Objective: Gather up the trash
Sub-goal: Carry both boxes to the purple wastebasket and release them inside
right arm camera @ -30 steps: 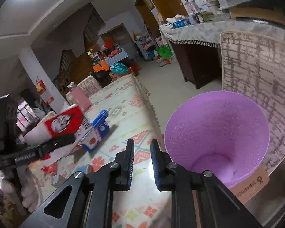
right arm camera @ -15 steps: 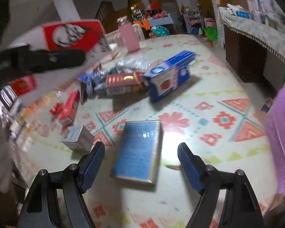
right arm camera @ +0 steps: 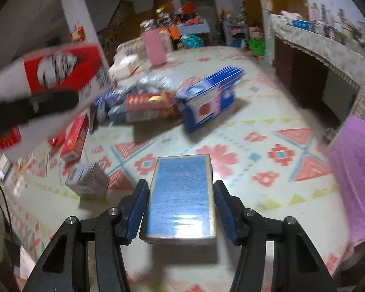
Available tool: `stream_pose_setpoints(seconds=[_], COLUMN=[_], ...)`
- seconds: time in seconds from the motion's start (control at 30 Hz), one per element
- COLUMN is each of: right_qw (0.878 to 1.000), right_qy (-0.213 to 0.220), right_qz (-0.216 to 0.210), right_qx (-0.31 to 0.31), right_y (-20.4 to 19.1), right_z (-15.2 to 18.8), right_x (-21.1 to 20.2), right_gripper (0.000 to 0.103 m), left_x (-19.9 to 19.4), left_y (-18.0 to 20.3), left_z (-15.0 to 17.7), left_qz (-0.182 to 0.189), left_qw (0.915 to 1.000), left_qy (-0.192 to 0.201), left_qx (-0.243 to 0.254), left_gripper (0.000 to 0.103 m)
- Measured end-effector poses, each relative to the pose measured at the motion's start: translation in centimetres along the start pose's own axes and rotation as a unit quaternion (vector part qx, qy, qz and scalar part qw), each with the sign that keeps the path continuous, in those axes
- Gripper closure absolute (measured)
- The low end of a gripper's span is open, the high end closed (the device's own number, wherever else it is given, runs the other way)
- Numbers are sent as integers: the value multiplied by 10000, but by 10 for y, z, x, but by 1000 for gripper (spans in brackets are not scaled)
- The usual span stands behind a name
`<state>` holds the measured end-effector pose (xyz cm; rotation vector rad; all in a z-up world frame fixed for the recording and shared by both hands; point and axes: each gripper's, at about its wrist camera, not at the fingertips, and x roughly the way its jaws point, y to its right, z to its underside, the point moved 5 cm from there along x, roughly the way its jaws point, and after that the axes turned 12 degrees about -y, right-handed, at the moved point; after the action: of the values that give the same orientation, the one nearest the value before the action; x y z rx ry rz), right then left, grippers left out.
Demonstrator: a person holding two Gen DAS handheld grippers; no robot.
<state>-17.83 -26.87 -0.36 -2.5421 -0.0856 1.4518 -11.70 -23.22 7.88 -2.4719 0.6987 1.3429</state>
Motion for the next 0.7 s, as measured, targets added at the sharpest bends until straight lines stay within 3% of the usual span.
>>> stream_pose_setpoints(seconds=[0.3, 0.57, 0.7], right_qw=[9920, 9730, 9674], right_qy=[762, 1068, 1097], right_qz=[411, 854, 955], right_qx=[923, 1861, 2074], right_y=[104, 213, 243], right_z=[0, 9, 11], right_x=[-84, -125, -132], right_gripper=[44, 43, 43], left_x=[25, 58, 79], left_y=[89, 200, 244], left_z=[-30, -69, -80], left_qz=[654, 1276, 1566], left_qw=[9950, 9801, 9709], left_qy=[-241, -499, -753], left_qx=[718, 1437, 1649], left_gripper=[58, 58, 58])
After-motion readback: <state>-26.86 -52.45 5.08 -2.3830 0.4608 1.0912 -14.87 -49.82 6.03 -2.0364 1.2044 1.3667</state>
